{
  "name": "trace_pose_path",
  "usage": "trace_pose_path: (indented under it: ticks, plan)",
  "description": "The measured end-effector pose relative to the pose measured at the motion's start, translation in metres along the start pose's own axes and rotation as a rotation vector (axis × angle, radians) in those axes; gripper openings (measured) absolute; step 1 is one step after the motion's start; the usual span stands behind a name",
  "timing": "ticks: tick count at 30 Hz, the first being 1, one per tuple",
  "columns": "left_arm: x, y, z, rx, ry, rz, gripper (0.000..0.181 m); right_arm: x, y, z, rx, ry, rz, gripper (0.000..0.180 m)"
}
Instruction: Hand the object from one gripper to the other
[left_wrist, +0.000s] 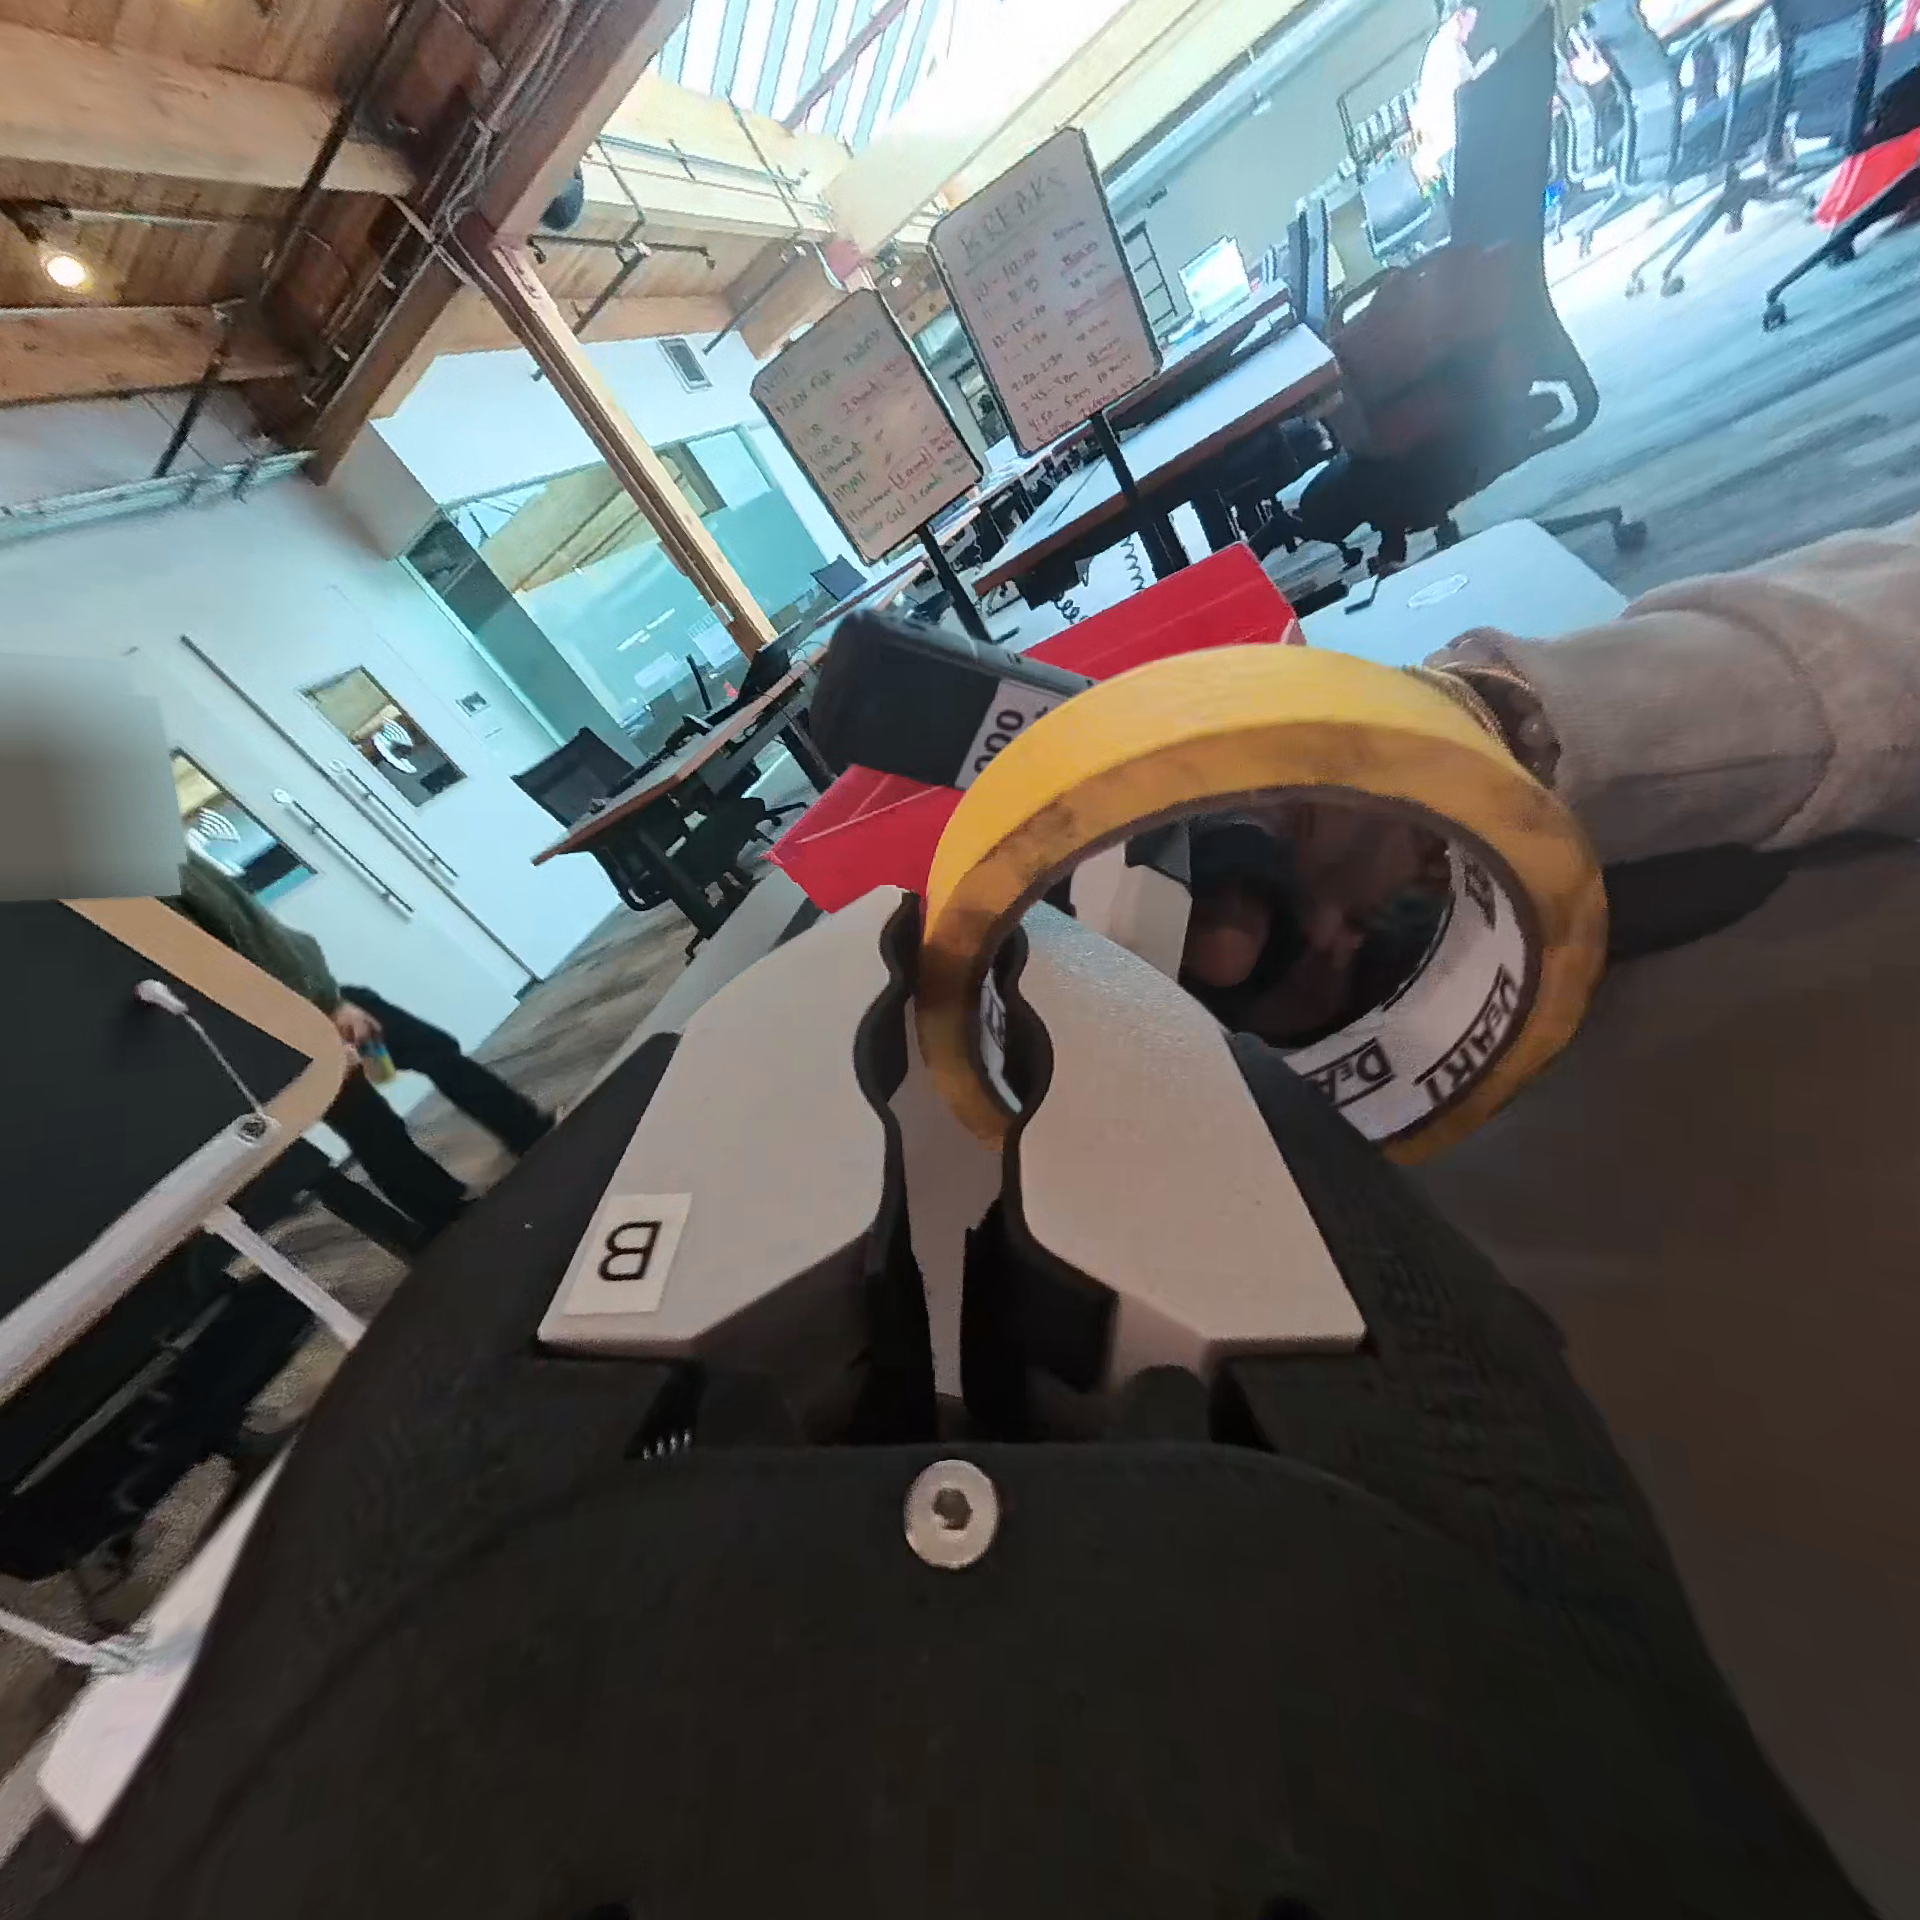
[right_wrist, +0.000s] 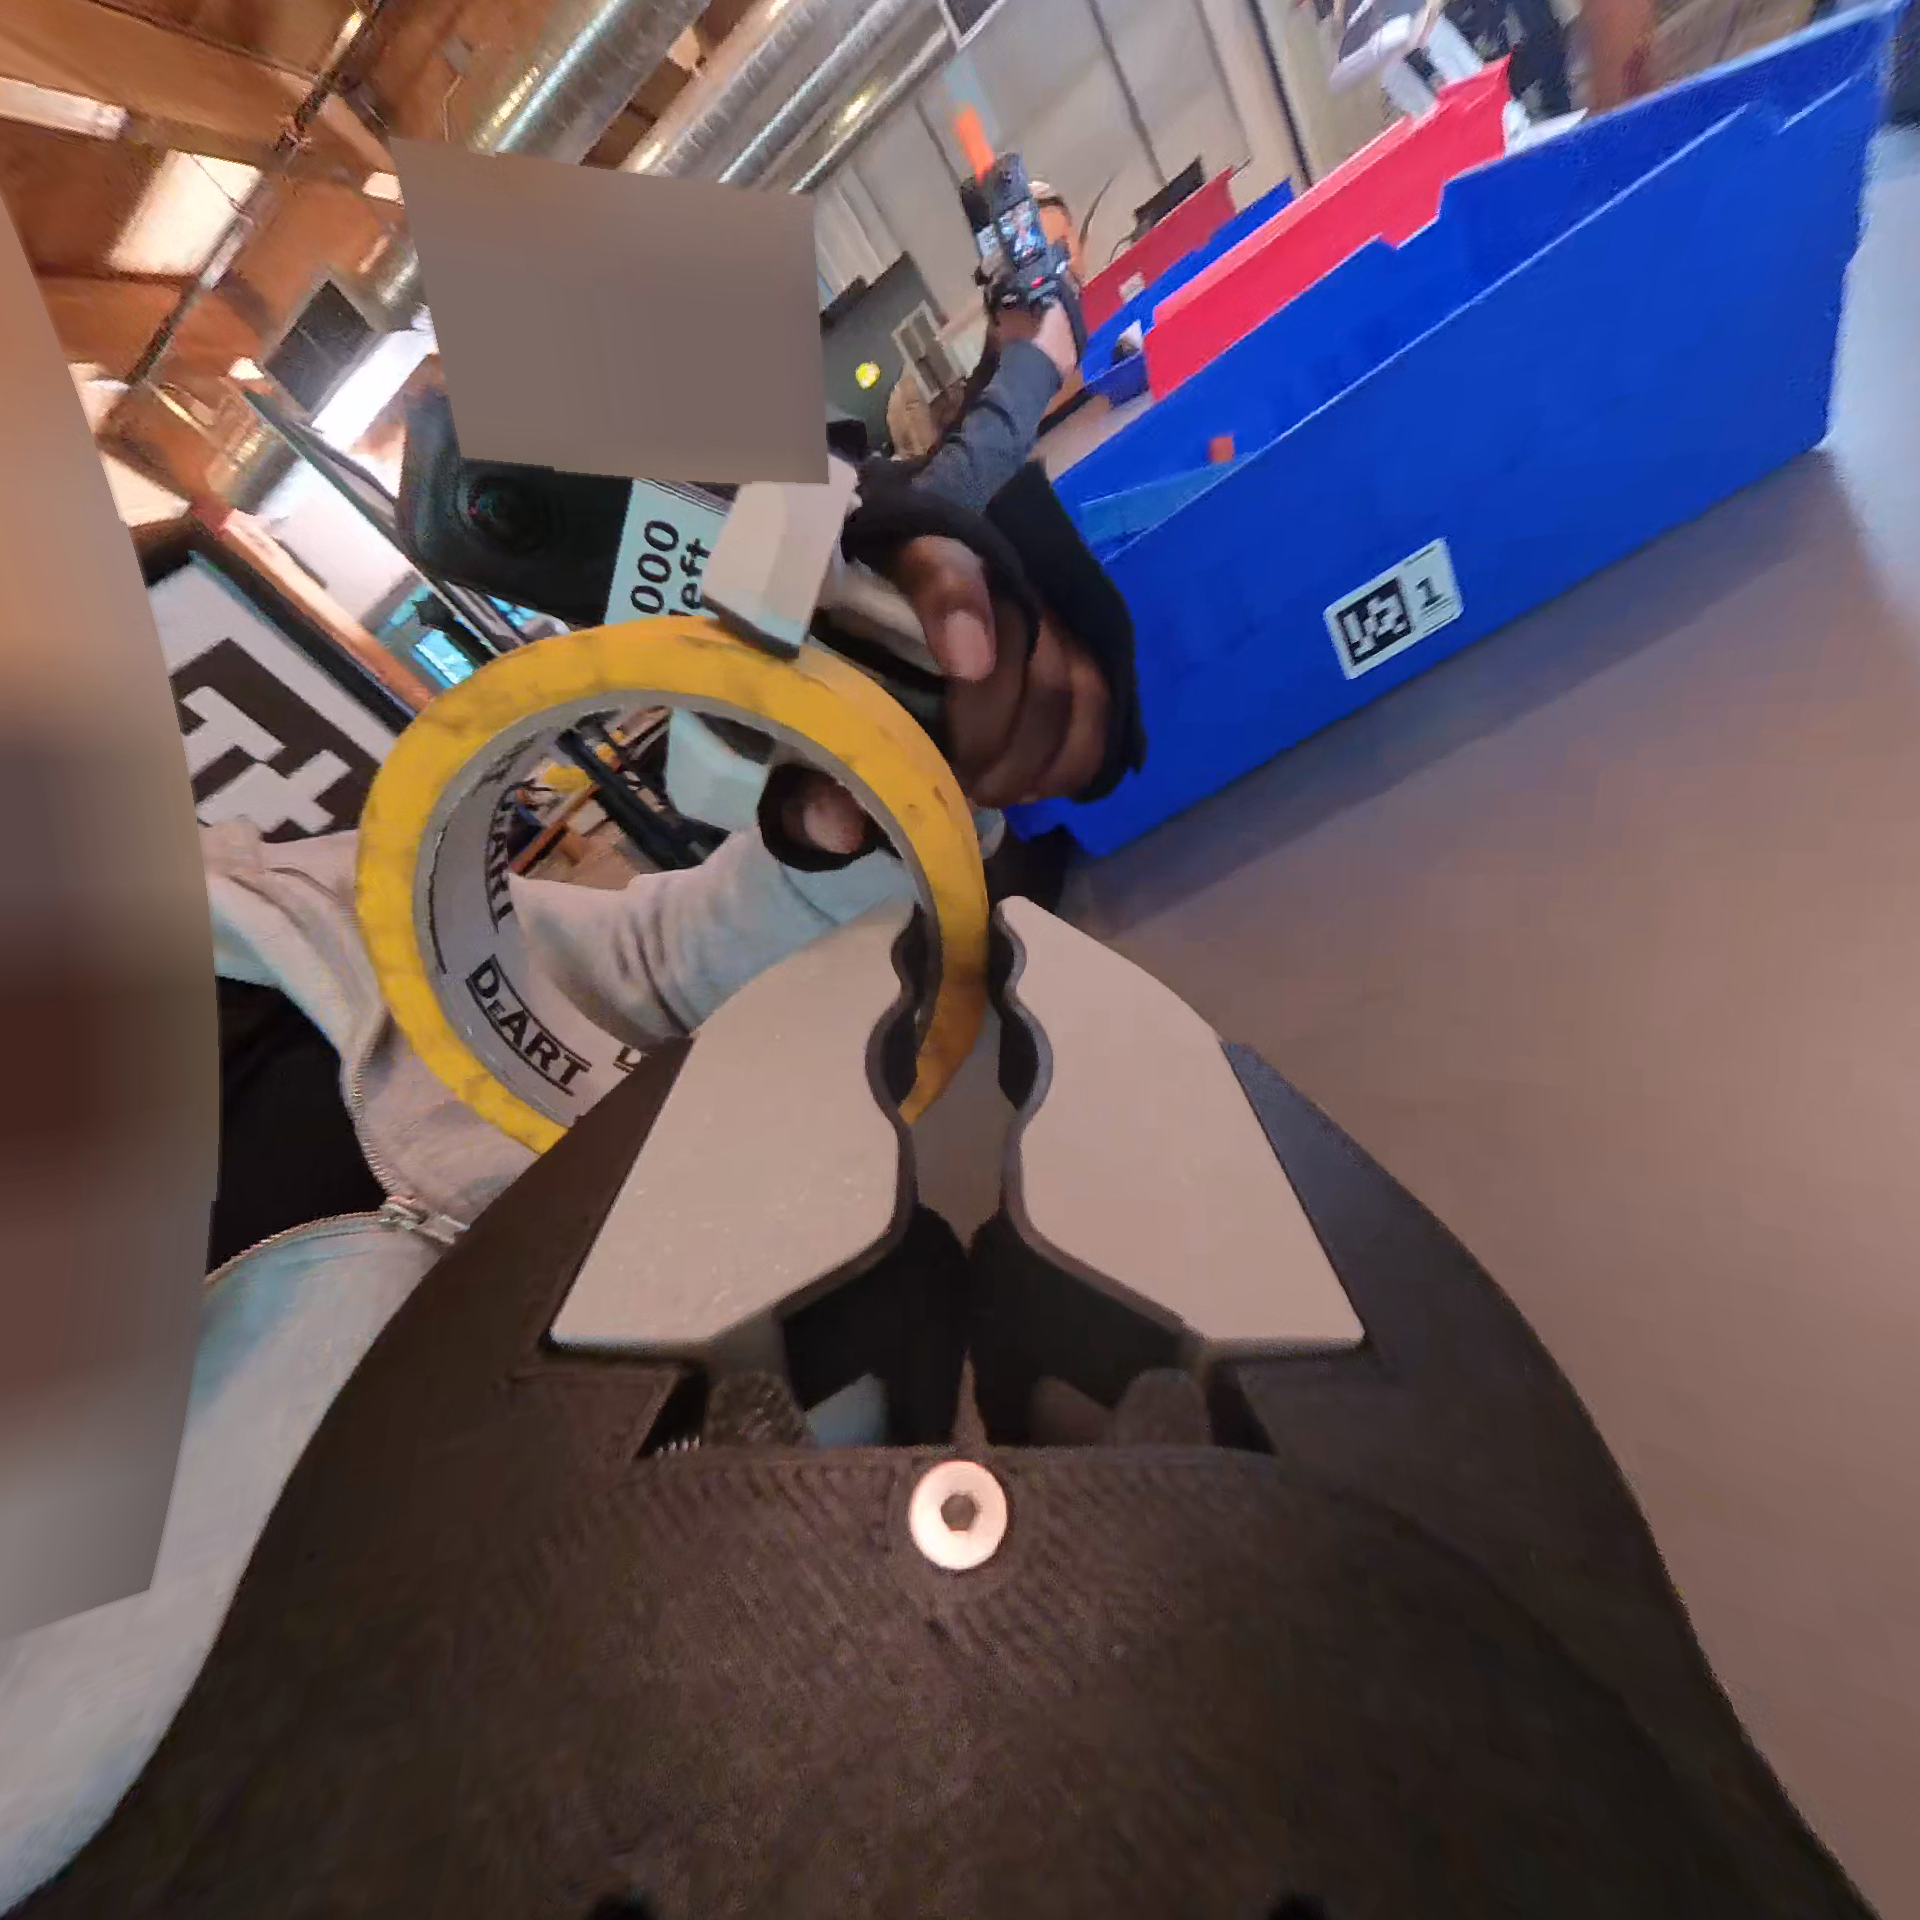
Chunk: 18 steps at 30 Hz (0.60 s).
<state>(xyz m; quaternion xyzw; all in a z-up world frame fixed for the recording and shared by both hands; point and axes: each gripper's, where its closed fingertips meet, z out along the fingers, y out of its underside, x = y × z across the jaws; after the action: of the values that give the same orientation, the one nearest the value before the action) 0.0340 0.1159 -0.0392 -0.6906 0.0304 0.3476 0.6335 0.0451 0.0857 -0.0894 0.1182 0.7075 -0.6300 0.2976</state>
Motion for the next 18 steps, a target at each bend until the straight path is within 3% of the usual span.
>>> trace_pose_path:
  ticks: [5, 10, 15, 18]
  plan:
    - [-0.004, 0.001, 0.002, 0.023, 0.012, -0.193, 0.027, 0.006, -0.009, -0.005, 0.031, 0.106, -0.155, 0.01]
    - [-0.006, 0.009, 0.003, 0.025, 0.079, -0.52, 0.038, 0.003, -0.025, -0.013, 0.111, 0.179, -0.322, 0.01]
    - [0.027, 0.02, 0.008, -0.057, 0.364, -0.907, 0.04, -0.012, -0.042, -0.021, 0.205, 0.24, -0.584, 0.01]
    - [0.042, 0.014, 0.01, -0.05, 0.475, -1.016, 0.039, -0.022, -0.044, -0.019, 0.216, 0.253, -0.732, 0.01]
